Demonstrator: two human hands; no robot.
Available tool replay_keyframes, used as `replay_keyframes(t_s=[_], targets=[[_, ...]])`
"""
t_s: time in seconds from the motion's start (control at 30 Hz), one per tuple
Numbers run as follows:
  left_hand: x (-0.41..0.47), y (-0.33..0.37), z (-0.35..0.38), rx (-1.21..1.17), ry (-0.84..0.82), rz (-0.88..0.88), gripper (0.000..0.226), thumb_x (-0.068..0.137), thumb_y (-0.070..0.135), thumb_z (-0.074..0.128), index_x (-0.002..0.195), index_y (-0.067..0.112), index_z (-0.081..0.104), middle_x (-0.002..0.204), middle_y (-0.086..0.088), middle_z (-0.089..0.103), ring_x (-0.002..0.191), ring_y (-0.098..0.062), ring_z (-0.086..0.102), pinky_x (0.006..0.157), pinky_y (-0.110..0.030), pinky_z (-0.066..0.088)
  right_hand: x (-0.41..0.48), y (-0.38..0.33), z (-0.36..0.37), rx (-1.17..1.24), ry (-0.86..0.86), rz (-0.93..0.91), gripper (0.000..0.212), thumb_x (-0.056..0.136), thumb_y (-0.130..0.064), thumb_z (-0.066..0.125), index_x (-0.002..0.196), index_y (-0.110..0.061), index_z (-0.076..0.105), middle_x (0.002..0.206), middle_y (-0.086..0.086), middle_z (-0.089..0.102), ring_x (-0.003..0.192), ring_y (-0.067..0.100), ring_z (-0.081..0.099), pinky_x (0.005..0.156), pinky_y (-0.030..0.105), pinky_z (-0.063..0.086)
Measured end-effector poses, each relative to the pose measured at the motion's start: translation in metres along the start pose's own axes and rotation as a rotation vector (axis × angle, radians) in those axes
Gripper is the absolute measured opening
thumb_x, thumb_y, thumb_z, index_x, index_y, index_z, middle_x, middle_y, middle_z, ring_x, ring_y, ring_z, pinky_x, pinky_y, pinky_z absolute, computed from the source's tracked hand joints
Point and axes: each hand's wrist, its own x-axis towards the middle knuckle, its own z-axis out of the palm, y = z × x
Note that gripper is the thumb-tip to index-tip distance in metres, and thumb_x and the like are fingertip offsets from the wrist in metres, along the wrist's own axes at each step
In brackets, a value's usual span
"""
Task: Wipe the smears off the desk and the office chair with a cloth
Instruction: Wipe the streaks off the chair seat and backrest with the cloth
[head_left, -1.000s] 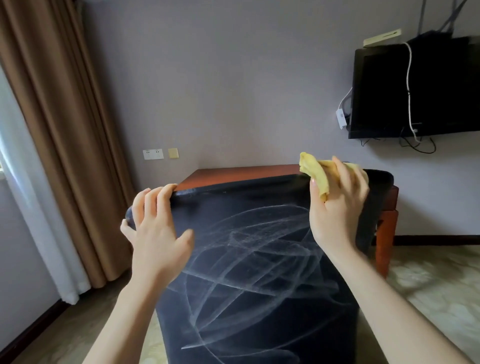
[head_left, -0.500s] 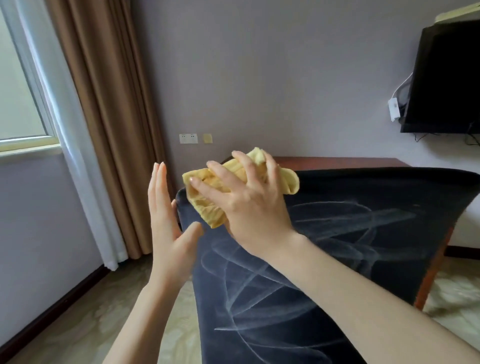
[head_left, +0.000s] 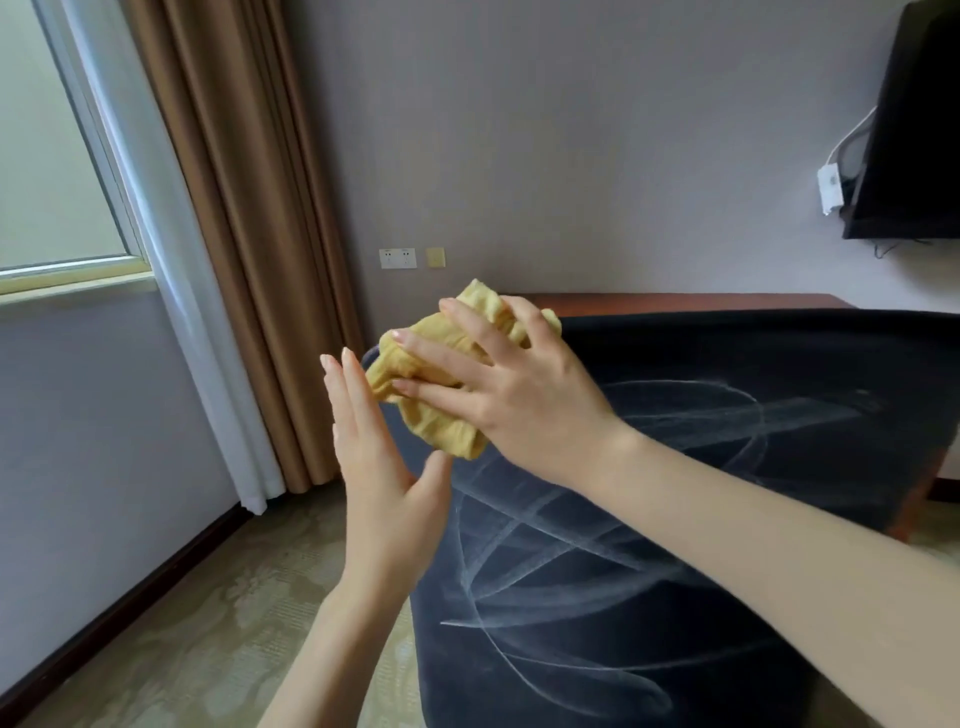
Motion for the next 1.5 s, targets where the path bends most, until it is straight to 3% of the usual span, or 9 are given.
replay_keyframes(t_s=[0.33, 0.57, 0.73, 0.87, 1.0, 1.13, 1.23, 1.37, 1.5], targets=[[-0.012, 0.006, 0.034, 0.146, -0.096, -0.168, 0.103, 0.082, 0.006, 0.06, 0.149, 0.027, -0.017, 0.155, 0.007, -0.027, 0.138, 0.002, -0.022, 0.115, -0.05, -0.008, -0.098, 0.067, 0.003, -0.07, 0.147, 0.085, 0.059, 0.092, -0.012, 0.049, 0.143, -0.037, 0.035, 0.149, -0.001, 0.039, 0.127, 0.033, 0.033, 0.093, 0.052, 0.034], [-0.016, 0.011, 0.036, 0.142, -0.103, -0.169, 0.103, 0.083, 0.008, 0.06, 0.149, 0.027, -0.016, 0.154, 0.009, -0.028, 0.143, -0.006, -0.02, 0.116, -0.053, -0.005, -0.15, 0.092, 0.005, 0.006, 0.271, 0.309, 0.046, 0.09, -0.026, 0.063, 0.134, -0.031, 0.049, 0.133, 0.007, 0.055, 0.115, 0.034, 0.043, 0.084, 0.047, 0.036], [-0.015, 0.013, 0.028, 0.046, -0.137, -0.17, 0.102, 0.085, 0.005, 0.059, 0.145, 0.036, -0.017, 0.142, 0.022, -0.03, 0.139, 0.002, -0.021, 0.118, -0.053, 0.001, -0.123, 0.073, 0.008, 0.094, 0.39, 0.415, 0.035, 0.089, -0.022, 0.068, 0.122, -0.026, 0.063, 0.119, 0.005, 0.064, 0.111, 0.03, 0.042, 0.086, 0.051, 0.037], [-0.015, 0.007, 0.013, -0.026, -0.19, -0.161, 0.101, 0.083, -0.005, 0.053, 0.137, 0.053, -0.009, 0.145, 0.028, -0.022, 0.138, 0.008, -0.017, 0.118, -0.053, 0.01, -0.08, 0.057, 0.005, 0.205, 0.402, 0.39, 0.034, 0.089, -0.014, 0.065, 0.121, -0.027, 0.065, 0.122, 0.001, 0.063, 0.116, 0.03, 0.047, 0.089, 0.051, 0.037], [-0.011, 0.001, -0.001, -0.174, -0.222, -0.191, 0.101, 0.081, -0.016, 0.047, 0.137, 0.058, 0.007, 0.143, 0.041, -0.007, 0.141, 0.009, -0.005, 0.119, -0.04, 0.017, -0.034, 0.031, 0.007, 0.201, 0.416, 0.302, 0.035, 0.089, -0.013, 0.063, 0.118, -0.031, 0.067, 0.121, -0.003, 0.065, 0.111, 0.029, 0.061, 0.089, 0.048, 0.039], [-0.007, -0.007, -0.013, -0.293, -0.205, -0.251, 0.098, 0.077, -0.023, 0.044, 0.144, 0.045, 0.022, 0.157, 0.022, 0.012, 0.142, 0.005, 0.013, 0.117, -0.038, 0.025, -0.011, 0.0, 0.022, 0.113, 0.438, 0.21, 0.037, 0.091, -0.013, 0.063, 0.12, -0.034, 0.065, 0.124, -0.009, 0.063, 0.116, 0.02, 0.058, 0.097, 0.049, 0.037], [-0.007, -0.009, -0.015, -0.318, -0.118, -0.268, 0.089, 0.078, -0.021, 0.042, 0.147, 0.033, 0.027, 0.151, 0.022, 0.028, 0.137, 0.009, 0.025, 0.116, -0.039, 0.028, -0.016, -0.01, 0.035, 0.102, 0.461, 0.157, 0.037, 0.091, -0.012, 0.063, 0.122, -0.032, 0.065, 0.127, -0.009, 0.061, 0.12, 0.017, 0.052, 0.104, 0.046, 0.03], [-0.014, 0.003, -0.002, -0.232, -0.054, -0.186, 0.091, 0.082, -0.019, 0.044, 0.148, 0.035, 0.015, 0.157, 0.02, 0.004, 0.143, 0.003, 0.007, 0.119, -0.042, 0.018, -0.033, -0.002, 0.043, 0.092, 0.466, 0.04, 0.032, 0.091, -0.01, 0.062, 0.116, -0.028, 0.069, 0.124, -0.008, 0.063, 0.118, 0.016, 0.047, 0.1, 0.038, 0.033], [-0.022, 0.013, 0.017, -0.028, -0.148, -0.063, 0.097, 0.083, -0.009, 0.05, 0.141, 0.048, -0.003, 0.152, 0.024, -0.016, 0.144, 0.0, -0.013, 0.12, -0.048, 0.003, -0.061, 0.015, 0.047, 0.056, 0.45, -0.005, 0.031, 0.092, -0.01, 0.061, 0.115, -0.03, 0.069, 0.122, -0.01, 0.064, 0.114, 0.012, 0.048, 0.095, 0.032, 0.036]])
